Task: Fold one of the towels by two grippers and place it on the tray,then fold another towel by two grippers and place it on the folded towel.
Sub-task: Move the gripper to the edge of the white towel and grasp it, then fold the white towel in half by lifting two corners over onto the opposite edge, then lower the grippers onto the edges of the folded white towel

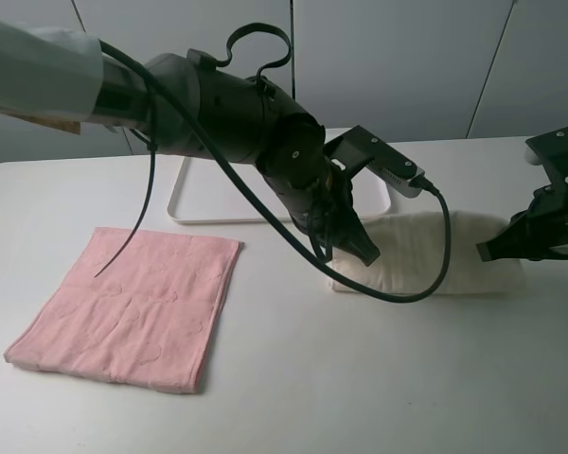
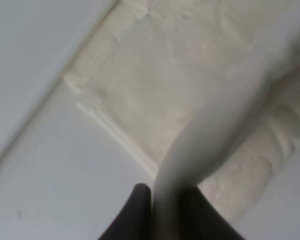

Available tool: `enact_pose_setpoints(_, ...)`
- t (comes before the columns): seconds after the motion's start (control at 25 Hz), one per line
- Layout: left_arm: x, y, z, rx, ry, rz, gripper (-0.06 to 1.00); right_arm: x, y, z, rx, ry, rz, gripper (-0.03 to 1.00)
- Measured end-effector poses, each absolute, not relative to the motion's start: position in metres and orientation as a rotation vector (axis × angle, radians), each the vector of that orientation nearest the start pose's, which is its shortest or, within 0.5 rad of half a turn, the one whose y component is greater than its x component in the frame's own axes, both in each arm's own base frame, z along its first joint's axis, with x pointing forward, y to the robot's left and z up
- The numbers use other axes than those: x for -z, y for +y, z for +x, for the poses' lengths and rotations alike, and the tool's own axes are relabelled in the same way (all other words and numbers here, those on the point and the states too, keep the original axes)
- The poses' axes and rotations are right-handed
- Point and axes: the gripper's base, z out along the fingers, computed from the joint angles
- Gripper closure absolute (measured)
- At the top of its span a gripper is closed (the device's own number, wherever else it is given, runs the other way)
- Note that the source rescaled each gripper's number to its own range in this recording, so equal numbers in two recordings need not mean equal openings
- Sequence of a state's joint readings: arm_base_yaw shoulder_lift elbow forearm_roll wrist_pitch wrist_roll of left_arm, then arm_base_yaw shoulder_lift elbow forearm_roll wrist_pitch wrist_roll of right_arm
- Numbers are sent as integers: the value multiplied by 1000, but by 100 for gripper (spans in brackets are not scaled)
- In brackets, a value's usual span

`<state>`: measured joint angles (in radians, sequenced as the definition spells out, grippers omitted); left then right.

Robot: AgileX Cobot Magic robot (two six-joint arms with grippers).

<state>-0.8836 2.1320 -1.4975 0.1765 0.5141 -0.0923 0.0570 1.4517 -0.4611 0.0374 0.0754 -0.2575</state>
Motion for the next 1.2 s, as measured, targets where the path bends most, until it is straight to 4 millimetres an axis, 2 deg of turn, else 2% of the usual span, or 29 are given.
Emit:
enact_pose_setpoints(0.04,-151,-345,295,176,2354,1163,61,-150,13,228,62,2513,-351,80)
enact_pose_setpoints(0.08,-151,-345,296,180,2349,1158,46,-151,13,230,63,2500,-349,66)
enact_pose_setpoints(0.12,-152,-345,296,186,2351,1145,30,-151,13,230,65,2488,-346,52)
enact_pose_setpoints(0.16,-152,-345,297,190,2351,1134,14,-152,13,232,64,2474,-334,32)
enact_pose_setpoints(0.2,-152,-345,298,195,2351,1124,4,-153,13,232,61,2463,-318,16)
enact_pose_setpoints(0.24,-152,-344,298,194,2353,1120,-1,-153,13,233,53,2457,-292,5)
enact_pose_setpoints(0.28,-152,-343,300,194,2357,1113,-3,-153,13,233,45,2460,-268,0)
enact_pose_setpoints(0.48,-159,-336,307,201,2456,1040,-5,-153,13,233,-16,2515,-134,-3)
enact_pose_setpoints(0.68,-188,-333,332,301,2596,861,-5,-165,1,251,-128,2761,65,-3)
enact_pose_setpoints(0.76,-192,-335,343,344,2653,788,-5,-170,-8,259,-169,2871,128,-3)
enact_pose_setpoints(0.92,-164,-338,351,267,2822,770,-5,-182,-11,269,-198,2915,133,-3)
enact_pose_setpoints(1.04,-143,-340,353,231,2925,690,-5,-186,-13,271,-170,2918,101,-3)
enact_pose_setpoints(1.2,-133,-341,352,210,2980,592,-5,-184,-17,270,-117,2948,58,-3)
